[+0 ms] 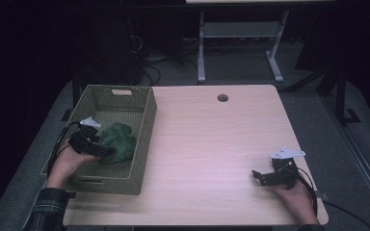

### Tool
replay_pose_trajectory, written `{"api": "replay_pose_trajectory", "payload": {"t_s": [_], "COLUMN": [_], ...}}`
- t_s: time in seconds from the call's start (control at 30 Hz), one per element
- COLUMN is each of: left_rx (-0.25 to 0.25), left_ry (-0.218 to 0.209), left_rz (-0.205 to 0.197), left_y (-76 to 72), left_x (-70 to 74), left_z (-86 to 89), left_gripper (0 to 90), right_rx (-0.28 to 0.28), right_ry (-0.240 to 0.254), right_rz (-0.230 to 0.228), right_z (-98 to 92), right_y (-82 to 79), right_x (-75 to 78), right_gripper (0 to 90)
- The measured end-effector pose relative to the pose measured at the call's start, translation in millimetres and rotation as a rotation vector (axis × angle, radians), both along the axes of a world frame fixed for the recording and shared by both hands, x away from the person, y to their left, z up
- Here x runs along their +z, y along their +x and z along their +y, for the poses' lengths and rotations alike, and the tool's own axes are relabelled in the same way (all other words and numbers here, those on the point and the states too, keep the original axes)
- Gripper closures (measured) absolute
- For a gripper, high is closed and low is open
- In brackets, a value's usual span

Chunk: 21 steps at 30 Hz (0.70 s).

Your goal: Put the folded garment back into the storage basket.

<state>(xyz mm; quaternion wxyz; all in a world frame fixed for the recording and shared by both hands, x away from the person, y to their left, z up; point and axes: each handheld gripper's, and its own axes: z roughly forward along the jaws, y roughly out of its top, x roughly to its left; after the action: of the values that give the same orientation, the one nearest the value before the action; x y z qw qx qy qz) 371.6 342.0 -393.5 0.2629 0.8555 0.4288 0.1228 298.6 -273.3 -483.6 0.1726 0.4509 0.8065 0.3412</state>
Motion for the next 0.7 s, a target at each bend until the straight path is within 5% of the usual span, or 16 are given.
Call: {"api": "replay_pose_trajectory", "payload": {"t_s": [0.33, 0.47, 0.7], "left_rx": [-0.013, -0.019, -0.067], "left_ry": [-0.029, -0.076, -0.112], "left_rz": [-0.058, -0.092, -0.141], "left_y": [-4.0, -7.4, -12.4], "left_x": [20.1, 32.2, 56.0], "left_z": [-9.4, -17.2, -45.6], "left_gripper": [13.9, 13.9, 13.9], "right_rx": [0.000, 0.000, 0.000], "right_ry": [0.000, 0.000, 0.000], "right_rz": [0.000, 0.000, 0.000], "right_z": [0.0, 0.0, 0.0], "right_y": [0.0, 0.0, 0.0], "right_x": [0.0, 0.0, 0.0], "right_gripper": [3.1, 3.1, 3.1]}}
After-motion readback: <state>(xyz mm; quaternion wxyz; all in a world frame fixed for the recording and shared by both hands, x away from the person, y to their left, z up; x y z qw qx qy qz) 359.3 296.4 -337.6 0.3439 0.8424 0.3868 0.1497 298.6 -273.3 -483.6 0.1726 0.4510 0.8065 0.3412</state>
